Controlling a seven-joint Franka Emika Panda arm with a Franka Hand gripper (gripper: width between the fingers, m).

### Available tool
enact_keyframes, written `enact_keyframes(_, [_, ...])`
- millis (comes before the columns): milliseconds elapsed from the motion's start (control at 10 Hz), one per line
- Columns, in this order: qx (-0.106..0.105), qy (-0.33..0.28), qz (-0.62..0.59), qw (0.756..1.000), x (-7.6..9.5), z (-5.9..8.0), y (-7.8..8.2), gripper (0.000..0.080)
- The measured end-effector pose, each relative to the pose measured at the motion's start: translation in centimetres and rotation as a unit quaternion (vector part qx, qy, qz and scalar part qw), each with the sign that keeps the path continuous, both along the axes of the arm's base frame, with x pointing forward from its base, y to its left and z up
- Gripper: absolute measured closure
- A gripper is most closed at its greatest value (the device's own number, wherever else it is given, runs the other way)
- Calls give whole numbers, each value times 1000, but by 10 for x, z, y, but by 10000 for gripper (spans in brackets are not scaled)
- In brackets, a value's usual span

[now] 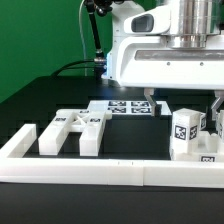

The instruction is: Assemble chair

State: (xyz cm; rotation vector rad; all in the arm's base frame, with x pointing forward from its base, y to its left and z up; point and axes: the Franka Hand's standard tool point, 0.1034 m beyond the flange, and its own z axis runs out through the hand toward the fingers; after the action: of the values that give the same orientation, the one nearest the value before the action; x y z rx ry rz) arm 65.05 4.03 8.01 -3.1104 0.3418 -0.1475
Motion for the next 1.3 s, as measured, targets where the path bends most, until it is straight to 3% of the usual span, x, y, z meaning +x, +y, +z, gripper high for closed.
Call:
enact_keyframes(200, [-9, 0, 82, 997, 0, 0, -1, 150])
enact_keyframes(500, [-41, 0, 217, 975, 0, -2, 5, 150])
enact_keyframes(900, [-59, 3, 344, 937, 1, -2, 6, 150])
enact_keyframes(1100, [-60, 4, 350, 935, 1, -2, 5, 191])
enact_keyframes(1200, [-60, 4, 350, 935, 1, -2, 5, 410])
enact_keyframes(1300, [-59, 3, 343, 937, 2, -2, 5, 508])
